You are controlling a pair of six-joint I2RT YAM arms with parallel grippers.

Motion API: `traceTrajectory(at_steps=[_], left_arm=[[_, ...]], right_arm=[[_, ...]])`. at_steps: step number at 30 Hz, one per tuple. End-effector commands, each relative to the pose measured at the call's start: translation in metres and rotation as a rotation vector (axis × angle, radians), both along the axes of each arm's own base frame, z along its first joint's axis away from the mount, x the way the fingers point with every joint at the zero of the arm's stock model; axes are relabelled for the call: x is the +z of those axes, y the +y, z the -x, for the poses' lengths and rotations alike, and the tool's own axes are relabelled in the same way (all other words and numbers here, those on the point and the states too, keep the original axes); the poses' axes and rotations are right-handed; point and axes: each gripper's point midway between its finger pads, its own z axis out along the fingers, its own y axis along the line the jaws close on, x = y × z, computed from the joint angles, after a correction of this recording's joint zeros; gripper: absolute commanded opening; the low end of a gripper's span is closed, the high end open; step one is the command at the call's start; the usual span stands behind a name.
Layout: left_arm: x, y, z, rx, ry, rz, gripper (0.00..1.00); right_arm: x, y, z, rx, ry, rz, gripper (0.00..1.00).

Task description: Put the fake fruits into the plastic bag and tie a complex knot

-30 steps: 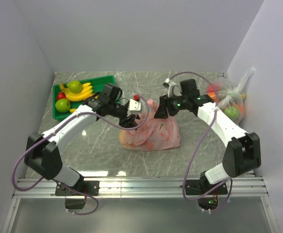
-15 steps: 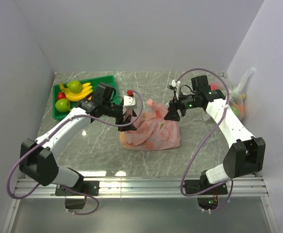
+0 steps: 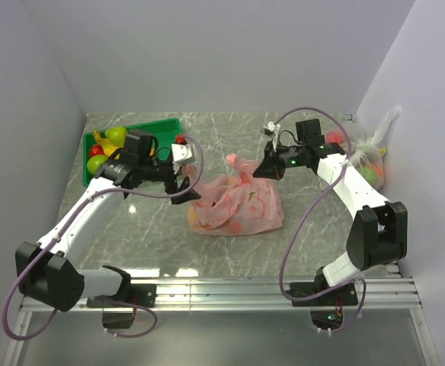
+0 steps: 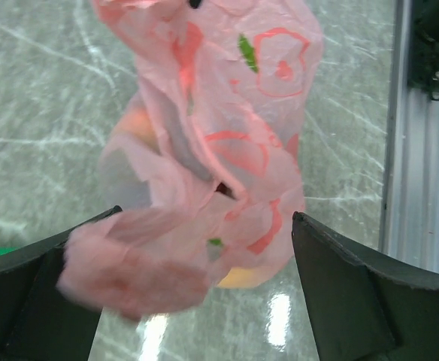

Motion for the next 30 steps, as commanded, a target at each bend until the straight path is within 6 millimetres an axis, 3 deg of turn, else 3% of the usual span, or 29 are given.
traceTrajectory(at_steps=[1,7,12,17,20,23,26,30], left_arm=[[0.005,0.014,0.003,0.035,-0.033,-0.008,0.99],[-0.001,0.033,-0.006,0.134,-0.062,-0.011,0.99],[-0.003,0.037,-0.013,0.165,-0.08,-0.006,0.99],[0.042,0.034,-0.027,0.262,-0.101,0.098,0.99],[0.05,0.04,-0.036,0.335,-0.113,0.088,0.99],[0.07,0.049,-0.05,0.405,-0.194,0.078,0.99],[0.082,0.042,-0.047,0.322,-0.221,0.056,0.99],[0.092,0.005,-0.028,0.134,-0.164,0.032,0.99]], right_arm=[[0.025,0.009,0.004,0.002,-0.038,-0.07,0.0],[0.025,0.01,0.009,-0.006,-0.041,-0.062,0.0],[0.032,0.013,0.012,-0.013,-0.046,-0.072,0.0],[0.04,0.013,0.012,-0.107,-0.017,-0.099,0.0],[0.039,0.01,0.015,-0.157,-0.045,-0.105,0.0],[0.038,0.01,0.02,-0.177,-0.069,-0.102,0.0],[0.038,0.012,0.025,-0.179,-0.082,-0.095,0.0],[0.041,0.017,0.023,-0.198,-0.114,-0.093,0.0]])
